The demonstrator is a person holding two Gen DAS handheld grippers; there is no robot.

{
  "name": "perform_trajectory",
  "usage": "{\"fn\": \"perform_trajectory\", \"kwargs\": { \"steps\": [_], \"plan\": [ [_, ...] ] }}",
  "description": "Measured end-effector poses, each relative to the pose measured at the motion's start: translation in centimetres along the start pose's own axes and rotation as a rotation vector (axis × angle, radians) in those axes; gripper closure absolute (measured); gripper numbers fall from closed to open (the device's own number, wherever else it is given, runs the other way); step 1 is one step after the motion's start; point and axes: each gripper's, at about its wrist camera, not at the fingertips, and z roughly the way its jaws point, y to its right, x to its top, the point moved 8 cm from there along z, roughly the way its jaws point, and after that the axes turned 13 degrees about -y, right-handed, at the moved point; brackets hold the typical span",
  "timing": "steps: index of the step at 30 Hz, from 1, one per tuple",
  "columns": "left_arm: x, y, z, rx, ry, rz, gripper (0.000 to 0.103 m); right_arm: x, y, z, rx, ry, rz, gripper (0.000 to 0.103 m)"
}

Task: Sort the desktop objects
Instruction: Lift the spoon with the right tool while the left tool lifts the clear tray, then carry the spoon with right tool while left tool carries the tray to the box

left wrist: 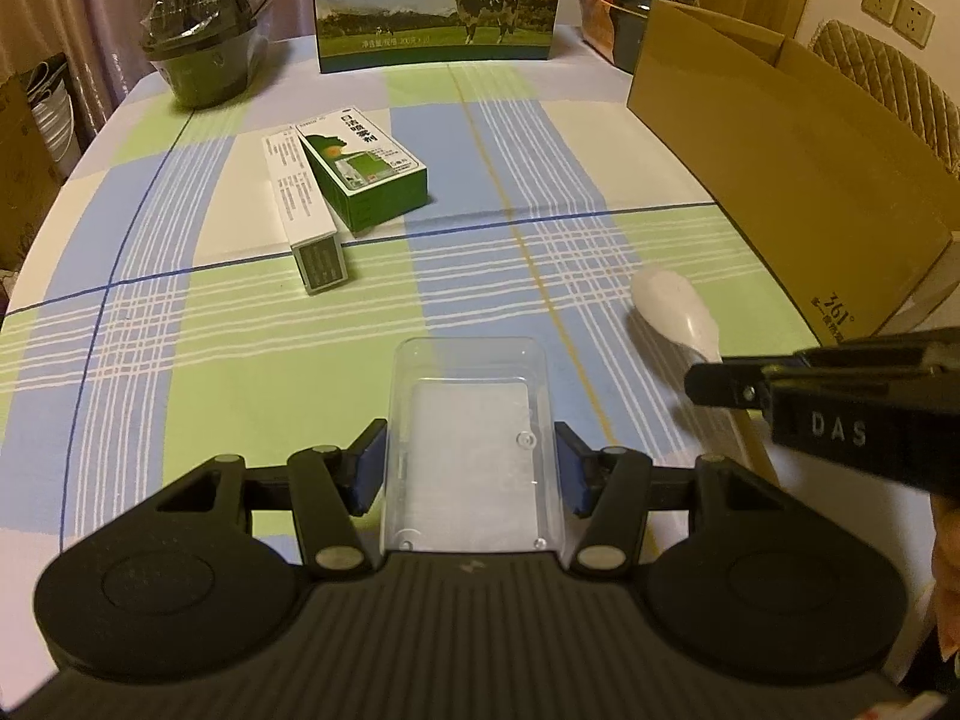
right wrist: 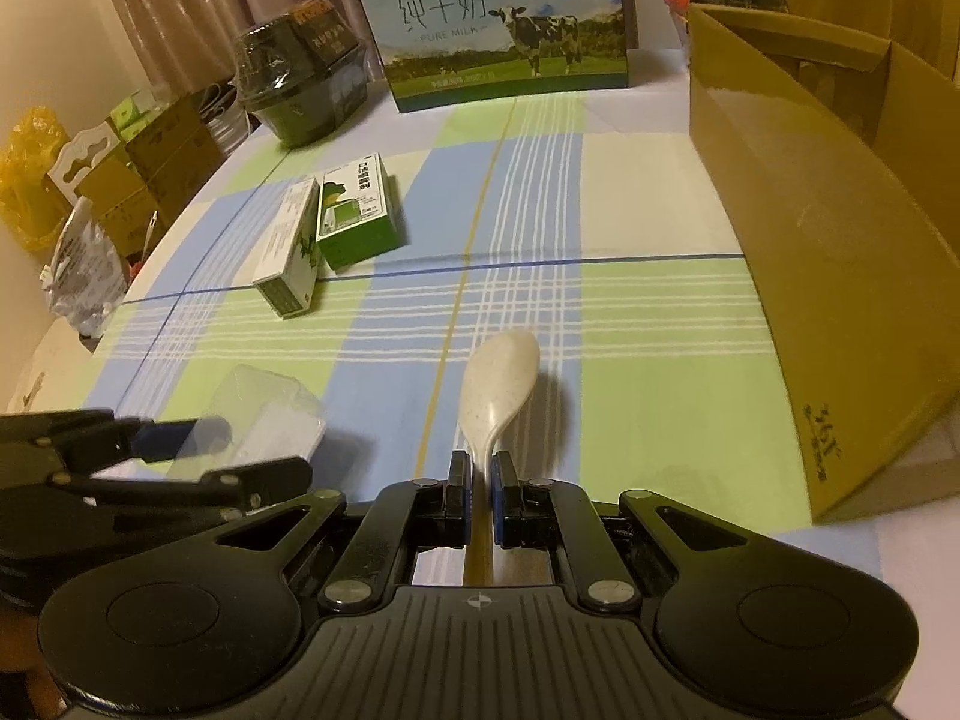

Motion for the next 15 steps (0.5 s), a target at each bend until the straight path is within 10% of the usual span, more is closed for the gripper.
{"fn": "perform_trajectory", "kwargs": {
  "steps": [15],
  "plan": [
    [-1.7,2.8,-4.8,-0.004,0.035,-0.031,0.051,-2.4,0.3,-6.3,0.015,0.063,0.046,0.100]
  ]
}}
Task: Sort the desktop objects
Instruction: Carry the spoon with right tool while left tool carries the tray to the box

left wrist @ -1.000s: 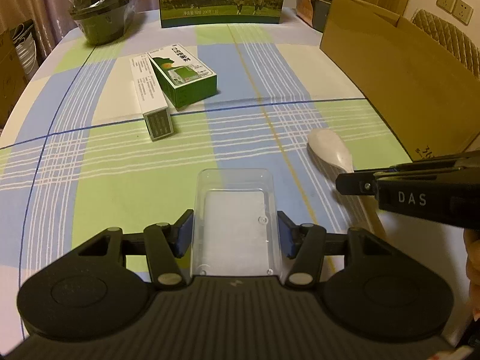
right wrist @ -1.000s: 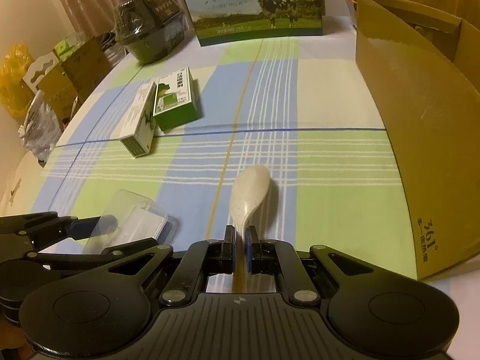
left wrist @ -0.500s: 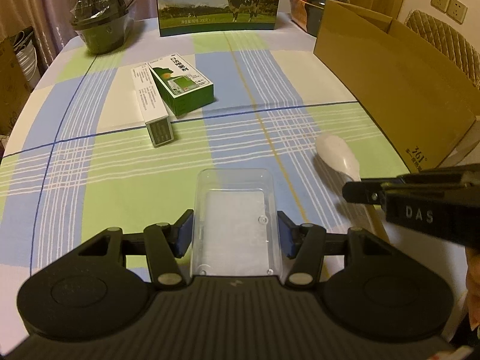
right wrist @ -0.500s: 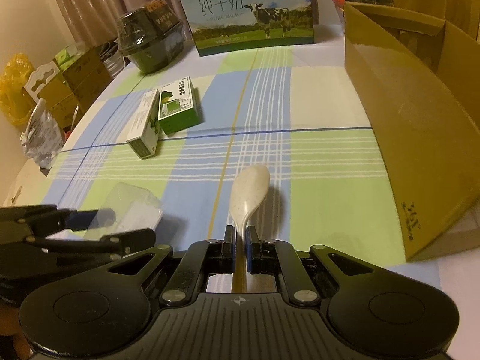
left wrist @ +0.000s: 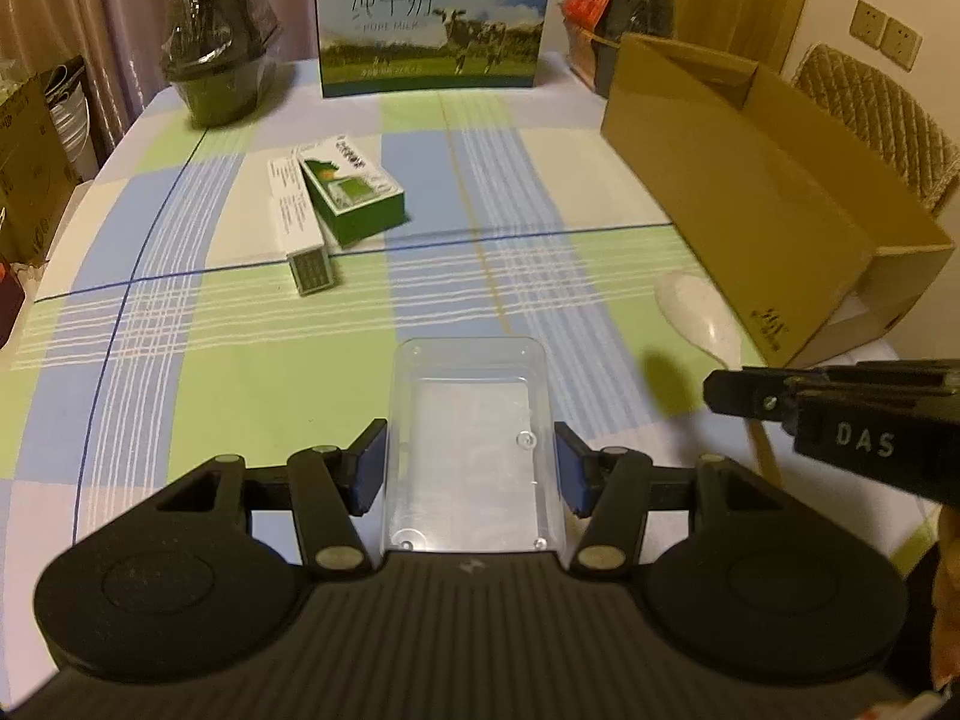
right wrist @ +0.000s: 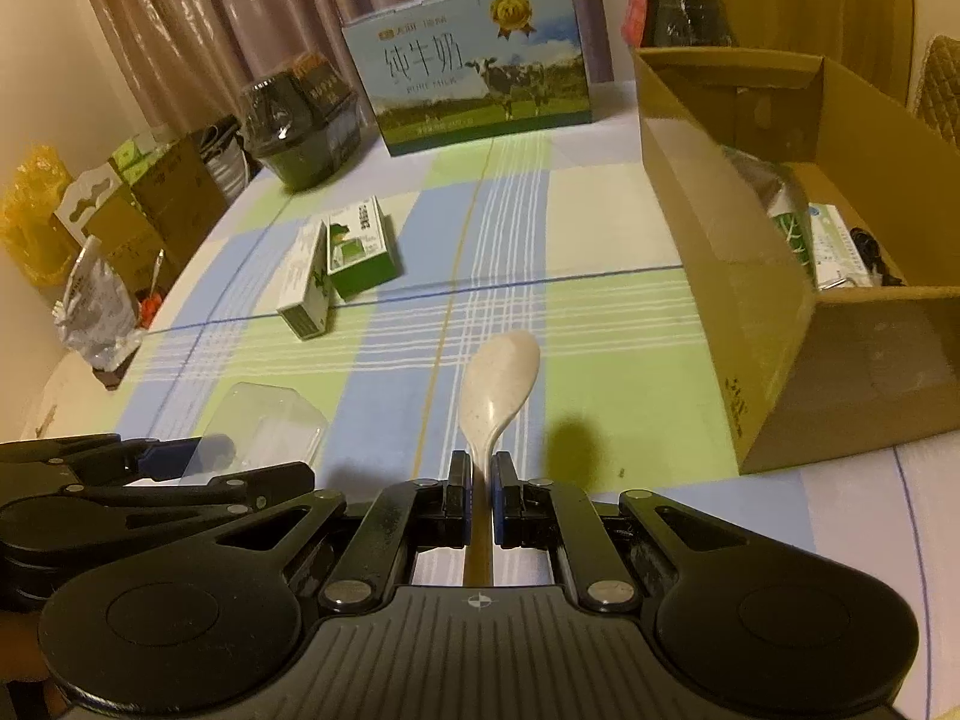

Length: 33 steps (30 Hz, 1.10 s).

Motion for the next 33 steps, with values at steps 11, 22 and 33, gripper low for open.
{"fn": "perform_trajectory", "kwargs": {
  "steps": [11,22,33],
  "plan": [
    [0.1,2.2,-4.4,-0.010,0.052,-0.008,0.051,0.8,0.3,-5.4,0.001,0.086,-0.014,0.100],
    [3.4,7.9,-8.6,-0.058,0.139,0.062,0.051,2.5,4.1,-11.9,-0.045,0.206,0.032,0.100],
    [6.4,15.3,-9.7,-0.138,0.179,0.154,0.051,3.3,10.4,-16.1,-0.122,0.265,0.092,0.100]
  ]
}}
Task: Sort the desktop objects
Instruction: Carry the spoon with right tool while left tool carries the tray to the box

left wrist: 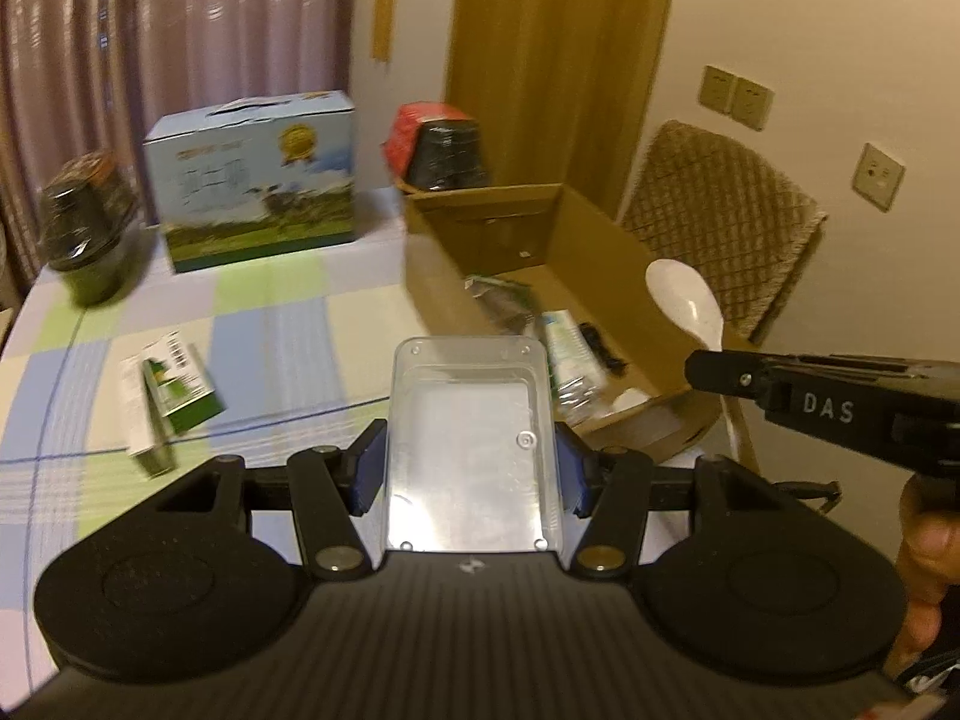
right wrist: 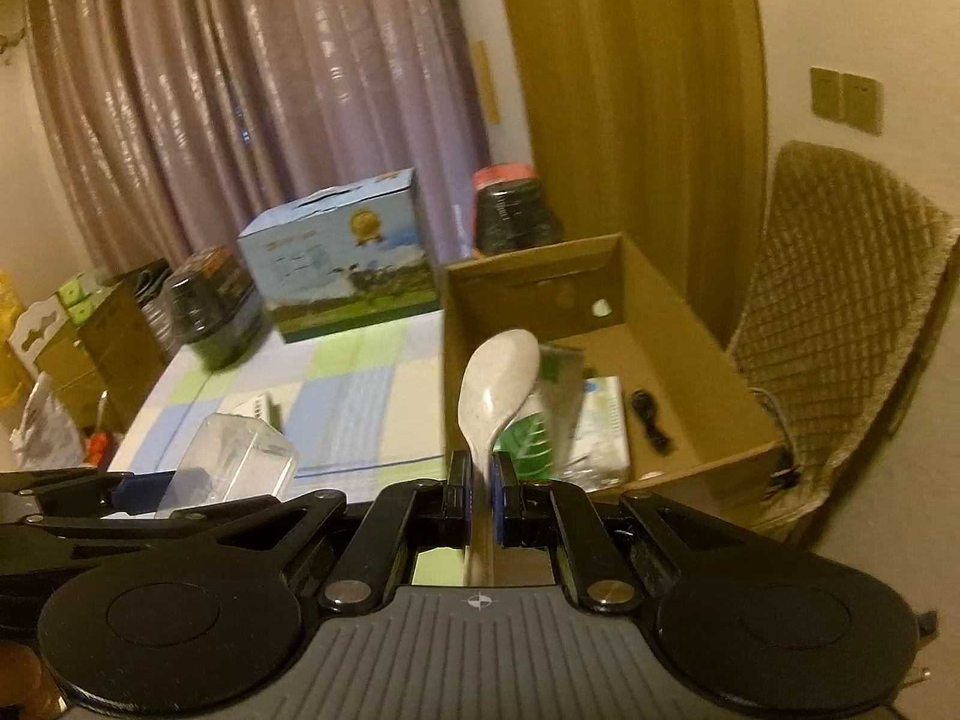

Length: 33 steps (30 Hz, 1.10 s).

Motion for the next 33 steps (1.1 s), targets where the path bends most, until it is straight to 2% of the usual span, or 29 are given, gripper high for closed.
{"fn": "perform_trajectory", "kwargs": {
  "steps": [12,33],
  "plan": [
    [2.9,4.5,2.1,-0.055,0.004,0.054,0.051,1.7,4.8,-0.9,-0.054,0.028,0.019,0.100],
    [6.6,7.6,5.8,-0.083,-0.006,0.083,0.051,4.6,9.6,1.5,-0.080,0.008,0.026,0.100]
  ]
}}
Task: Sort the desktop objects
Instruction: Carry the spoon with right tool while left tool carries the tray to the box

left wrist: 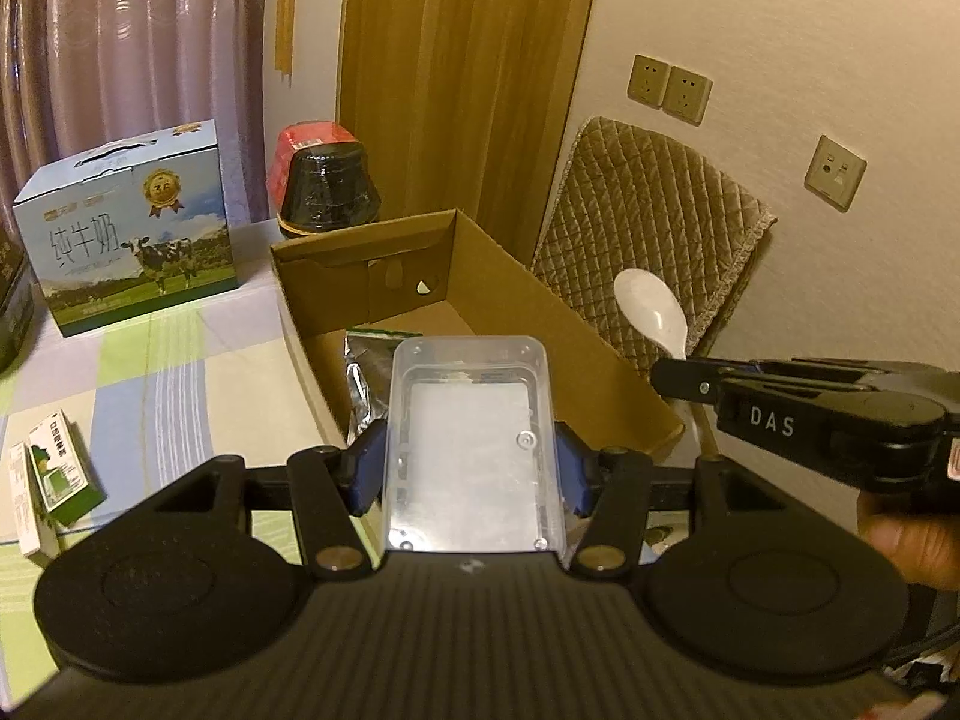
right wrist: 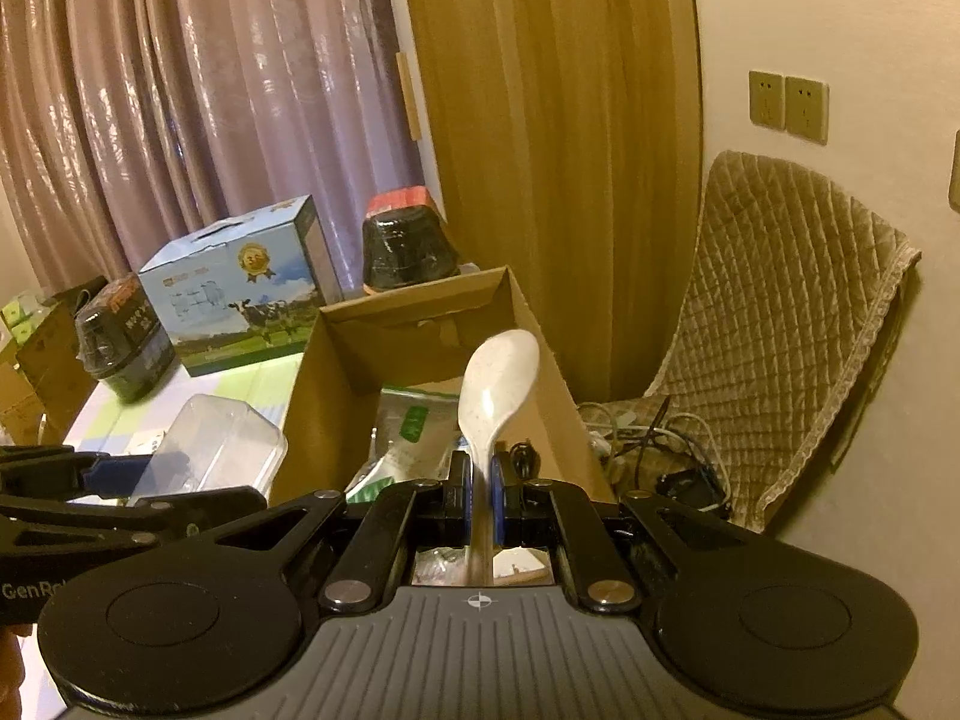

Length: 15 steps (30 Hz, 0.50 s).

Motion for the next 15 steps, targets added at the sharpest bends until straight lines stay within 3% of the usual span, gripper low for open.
{"fn": "perform_trajectory", "kwargs": {
  "steps": [15],
  "plan": [
    [2.5,-0.9,5.2,-0.004,-0.039,-0.017,0.050,2.4,0.8,3.8,0.007,-0.031,-0.004,0.100]
  ]
}}
